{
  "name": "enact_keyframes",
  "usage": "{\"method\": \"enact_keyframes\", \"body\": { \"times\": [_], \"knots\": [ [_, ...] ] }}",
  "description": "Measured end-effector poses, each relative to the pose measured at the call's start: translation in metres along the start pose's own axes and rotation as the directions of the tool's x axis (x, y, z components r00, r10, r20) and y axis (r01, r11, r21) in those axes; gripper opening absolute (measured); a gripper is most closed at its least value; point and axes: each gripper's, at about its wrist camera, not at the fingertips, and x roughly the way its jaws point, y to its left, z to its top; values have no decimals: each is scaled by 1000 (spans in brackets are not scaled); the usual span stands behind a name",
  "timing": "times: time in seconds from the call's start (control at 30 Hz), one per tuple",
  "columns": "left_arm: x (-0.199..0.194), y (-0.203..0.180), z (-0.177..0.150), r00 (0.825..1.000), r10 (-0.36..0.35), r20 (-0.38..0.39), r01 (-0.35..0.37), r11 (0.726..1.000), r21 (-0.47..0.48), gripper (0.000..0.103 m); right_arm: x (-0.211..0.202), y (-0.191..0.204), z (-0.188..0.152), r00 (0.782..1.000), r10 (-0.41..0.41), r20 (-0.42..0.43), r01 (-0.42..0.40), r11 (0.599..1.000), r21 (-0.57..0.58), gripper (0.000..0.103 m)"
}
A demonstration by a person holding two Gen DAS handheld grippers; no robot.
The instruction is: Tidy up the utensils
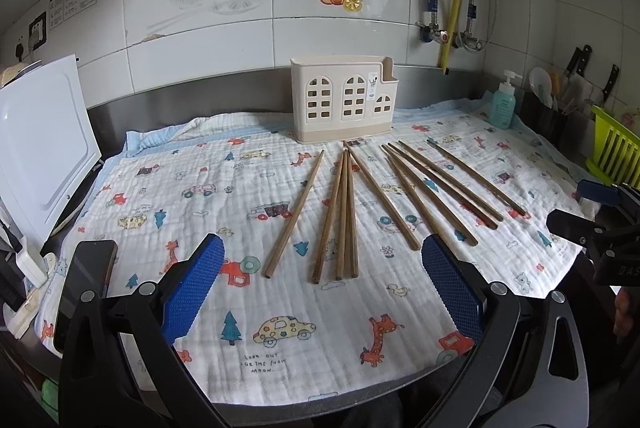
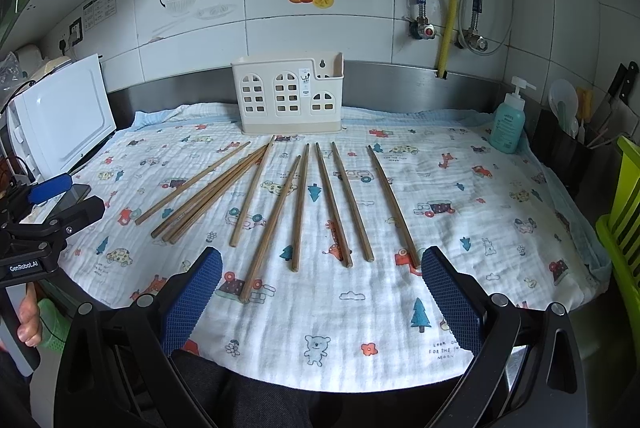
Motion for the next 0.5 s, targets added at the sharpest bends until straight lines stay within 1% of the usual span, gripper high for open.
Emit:
{"method": "enact_keyframes", "body": {
  "times": [0.5],
  "knots": [
    [2,0,-1,1000,3,2,-3,1000,2,98,0,-2,-1,1000,2,3,-2,1000,3,97]
  ]
}}
